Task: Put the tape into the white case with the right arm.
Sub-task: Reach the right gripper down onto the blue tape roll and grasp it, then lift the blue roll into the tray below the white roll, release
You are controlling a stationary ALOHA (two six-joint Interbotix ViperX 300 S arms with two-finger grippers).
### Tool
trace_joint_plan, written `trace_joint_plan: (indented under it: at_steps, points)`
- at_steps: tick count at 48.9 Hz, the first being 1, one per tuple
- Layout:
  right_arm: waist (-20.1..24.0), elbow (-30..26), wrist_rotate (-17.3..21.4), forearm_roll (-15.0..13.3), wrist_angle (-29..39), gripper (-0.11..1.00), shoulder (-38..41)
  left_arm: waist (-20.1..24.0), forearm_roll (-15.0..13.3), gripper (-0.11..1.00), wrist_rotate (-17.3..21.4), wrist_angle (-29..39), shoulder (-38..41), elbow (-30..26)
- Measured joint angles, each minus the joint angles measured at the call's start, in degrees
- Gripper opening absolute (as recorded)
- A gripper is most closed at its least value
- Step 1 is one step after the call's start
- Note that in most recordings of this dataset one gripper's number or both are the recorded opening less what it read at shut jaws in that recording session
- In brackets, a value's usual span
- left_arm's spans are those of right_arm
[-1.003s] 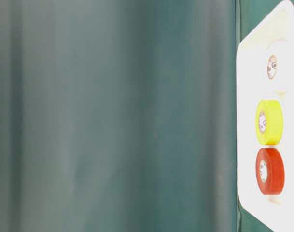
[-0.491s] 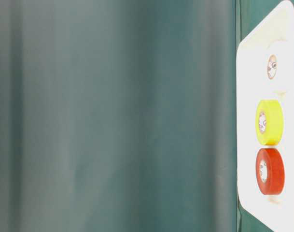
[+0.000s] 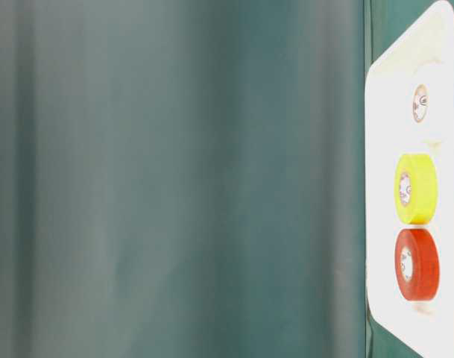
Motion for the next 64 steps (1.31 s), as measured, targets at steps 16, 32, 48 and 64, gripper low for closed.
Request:
trace_joint_plan:
  at_steps: [16, 32, 48, 64]
  points:
    - [-0.09, -0.79, -0.18, 0.09, 1.41, 0.04, 0.00, 0.00, 0.00, 0.01, 0.00, 0.09, -0.09, 0.00]
    - [-0.44, -1.05, -0.26, 0.00, 2.90, 0.03, -3.87, 0.09, 0.09, 0.01, 0.00, 0.00, 0.00, 0.00]
    - [-0.35, -1.58, -0.18, 0.00, 10.02, 0.03, -8.26, 0.09, 0.09, 0.01, 0.00, 0.00, 0.00, 0.00]
    - [-3.52, -2.20, -0.44, 0.00, 11.34, 0.03, -8.26, 0.00, 0.00, 0.01, 0.00, 0.00, 0.00, 0.00]
